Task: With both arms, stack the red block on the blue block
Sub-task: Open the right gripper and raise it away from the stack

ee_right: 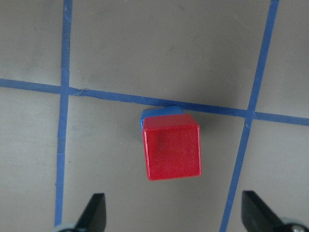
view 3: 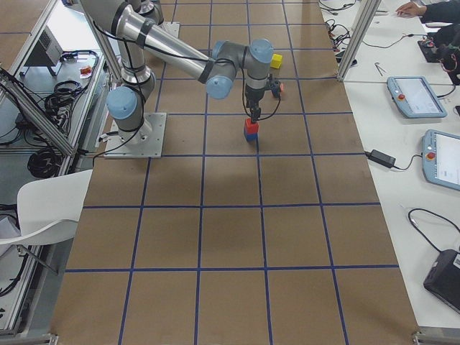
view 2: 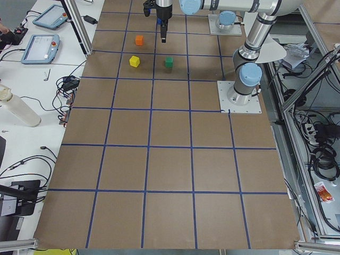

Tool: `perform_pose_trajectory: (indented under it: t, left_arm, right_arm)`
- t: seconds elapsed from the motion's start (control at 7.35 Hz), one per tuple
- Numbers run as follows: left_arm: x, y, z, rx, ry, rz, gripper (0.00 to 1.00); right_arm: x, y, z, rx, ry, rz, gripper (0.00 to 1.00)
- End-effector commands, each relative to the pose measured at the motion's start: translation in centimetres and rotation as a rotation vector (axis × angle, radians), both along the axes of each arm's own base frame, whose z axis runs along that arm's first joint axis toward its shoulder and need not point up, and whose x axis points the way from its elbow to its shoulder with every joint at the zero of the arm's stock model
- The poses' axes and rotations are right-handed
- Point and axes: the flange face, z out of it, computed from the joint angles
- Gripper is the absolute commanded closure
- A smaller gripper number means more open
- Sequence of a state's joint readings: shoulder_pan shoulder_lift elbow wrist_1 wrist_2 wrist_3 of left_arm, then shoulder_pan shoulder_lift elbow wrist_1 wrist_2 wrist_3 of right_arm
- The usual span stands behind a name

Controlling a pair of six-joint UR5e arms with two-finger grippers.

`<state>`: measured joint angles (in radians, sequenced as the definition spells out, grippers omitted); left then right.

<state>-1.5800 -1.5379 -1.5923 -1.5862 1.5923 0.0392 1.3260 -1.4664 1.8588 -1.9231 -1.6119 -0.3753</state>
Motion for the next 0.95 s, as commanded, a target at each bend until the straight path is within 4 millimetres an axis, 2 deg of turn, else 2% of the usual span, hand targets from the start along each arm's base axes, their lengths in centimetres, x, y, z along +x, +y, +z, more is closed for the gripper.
perform_pose_trajectory:
  t: [0.0, 0.27, 0.41, 0.54, 0.68, 0.82]
  left_arm:
    - [0.0, 0.0, 0.0, 0.001, 0.000, 0.001, 0.00]
    - [0.0, 0.0, -0.1, 0.001, 0.000, -0.001, 0.00]
    - [0.0, 0.0, 0.1, -0.002, 0.002, -0.001, 0.00]
    - [0.0, -0.1, 0.1, -0.002, 0.000, -0.001, 0.00]
    - [0.0, -0.1, 0.1, -0.002, 0.000, -0.001, 0.00]
    - [0.0, 0.0, 0.0, -0.001, 0.000, 0.001, 0.00]
  right_arm:
    - [1.4, 1.6, 7.0, 0.035, -0.004, -0.090, 0.00]
    - [5.9, 2.6, 11.8, 0.045, 0.001, -0.083, 0.00]
    - [8.6, 2.8, 13.0, 0.043, 0.005, -0.083, 0.00]
    - [11.0, 3.1, 13.1, 0.036, 0.011, -0.128, 0.00]
    - [12.5, 3.6, 13.1, 0.031, 0.014, -0.136, 0.00]
    - [12.9, 3.8, 13.2, 0.029, 0.003, -0.132, 0.00]
